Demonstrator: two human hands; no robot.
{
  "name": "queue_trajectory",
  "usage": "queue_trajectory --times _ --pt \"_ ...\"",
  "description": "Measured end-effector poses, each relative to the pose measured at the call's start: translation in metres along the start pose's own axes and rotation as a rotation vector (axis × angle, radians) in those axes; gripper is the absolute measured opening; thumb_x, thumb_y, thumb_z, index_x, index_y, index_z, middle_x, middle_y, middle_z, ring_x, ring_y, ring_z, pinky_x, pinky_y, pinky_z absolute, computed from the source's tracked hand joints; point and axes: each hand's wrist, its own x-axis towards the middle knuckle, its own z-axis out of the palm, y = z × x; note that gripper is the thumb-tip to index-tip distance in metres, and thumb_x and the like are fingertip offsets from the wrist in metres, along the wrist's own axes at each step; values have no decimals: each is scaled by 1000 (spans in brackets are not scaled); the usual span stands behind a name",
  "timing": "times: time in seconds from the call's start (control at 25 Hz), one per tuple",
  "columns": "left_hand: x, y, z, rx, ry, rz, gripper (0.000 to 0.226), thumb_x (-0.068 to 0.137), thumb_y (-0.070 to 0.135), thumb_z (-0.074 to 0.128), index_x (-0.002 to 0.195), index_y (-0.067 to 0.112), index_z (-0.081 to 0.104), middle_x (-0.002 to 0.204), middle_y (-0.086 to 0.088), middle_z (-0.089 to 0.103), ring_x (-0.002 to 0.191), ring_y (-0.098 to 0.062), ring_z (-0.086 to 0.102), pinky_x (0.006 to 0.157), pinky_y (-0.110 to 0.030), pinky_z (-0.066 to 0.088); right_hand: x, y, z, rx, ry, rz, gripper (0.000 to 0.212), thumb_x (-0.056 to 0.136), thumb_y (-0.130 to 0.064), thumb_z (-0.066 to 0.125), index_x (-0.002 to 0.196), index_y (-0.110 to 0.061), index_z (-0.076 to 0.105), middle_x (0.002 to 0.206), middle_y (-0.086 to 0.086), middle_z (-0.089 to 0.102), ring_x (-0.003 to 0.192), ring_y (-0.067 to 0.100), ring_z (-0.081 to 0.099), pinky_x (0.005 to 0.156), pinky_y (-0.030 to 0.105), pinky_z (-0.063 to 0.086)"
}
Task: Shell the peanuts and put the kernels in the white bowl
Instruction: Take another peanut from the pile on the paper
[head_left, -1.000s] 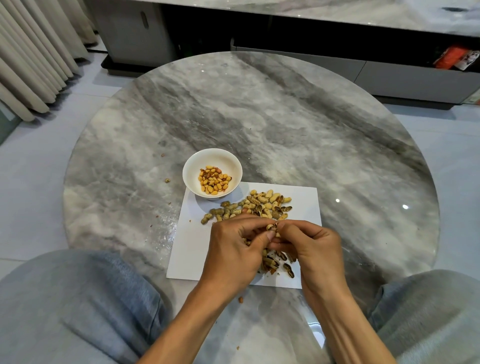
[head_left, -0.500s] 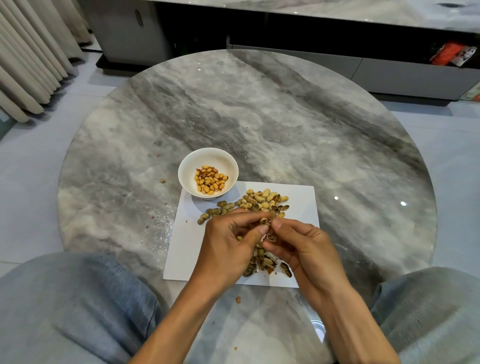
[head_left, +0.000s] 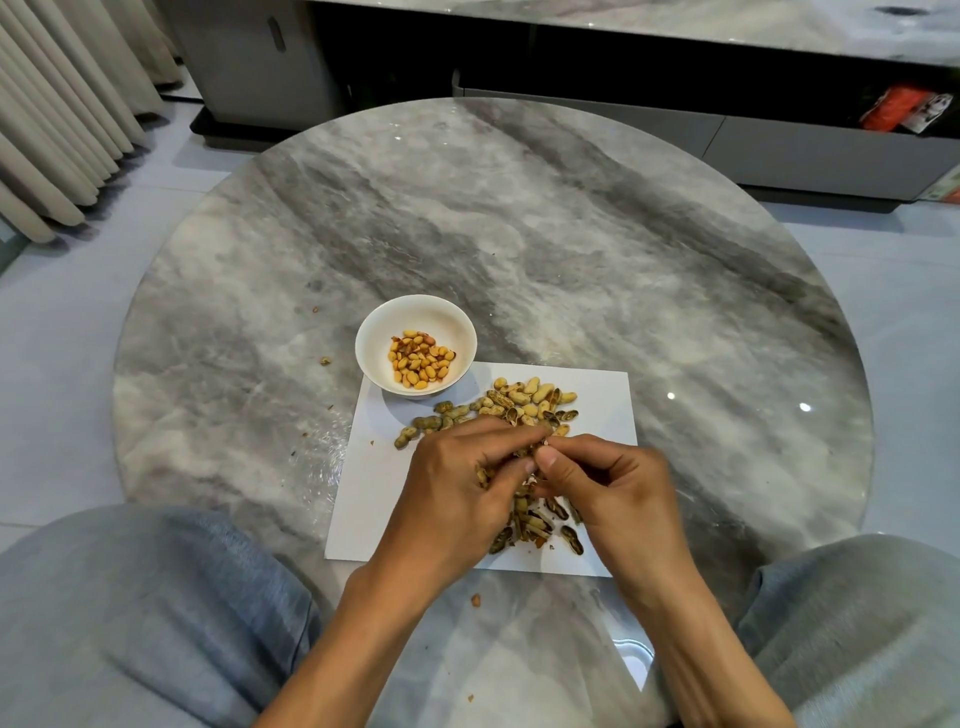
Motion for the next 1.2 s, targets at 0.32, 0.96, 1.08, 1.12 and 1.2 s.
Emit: queue_trajectory --times 0.32,0.96,1.08,1.12,1.2 --pt "-2 2 9 3 106 14 27 83 6 74 108 16 77 100 15 69 96 5 65 82 -9 50 -4 7 12 262 117 102 15 88 -4 68 91 -11 80 89 12 78 78 29 73 72 31 59" --pt "-2 7 17 -210 93 -295 22 87 4 72 96 23 80 91 14 76 87 0 71 78 -18 56 -4 10 16 -12 209 -63 24 85 0 72 93 -21 80 86 -10 78 86 7 74 77 21 58" --pt "-7 3 28 -82 120 -196 25 89 6 63 101 21 79 96 12 75 91 0 69 81 -21 56 -5 15 25 -138 309 -147 36 80 1 71 85 -33 78 77 -16 76 74 4 72 67 17 55" --pt "-9 2 31 -55 133 -171 25 88 7 62 101 20 79 95 11 75 89 -1 69 79 -24 57 -6 16 27 -181 331 -174 39 79 1 72 83 -37 76 75 -18 74 72 4 71 65 16 53" --pt "-11 0 35 -11 156 -133 25 88 6 60 101 19 78 94 9 74 86 -3 68 76 -28 57 -5 18 29 -224 366 -193 39 78 -1 74 81 -39 75 72 -19 73 69 5 70 62 13 51"
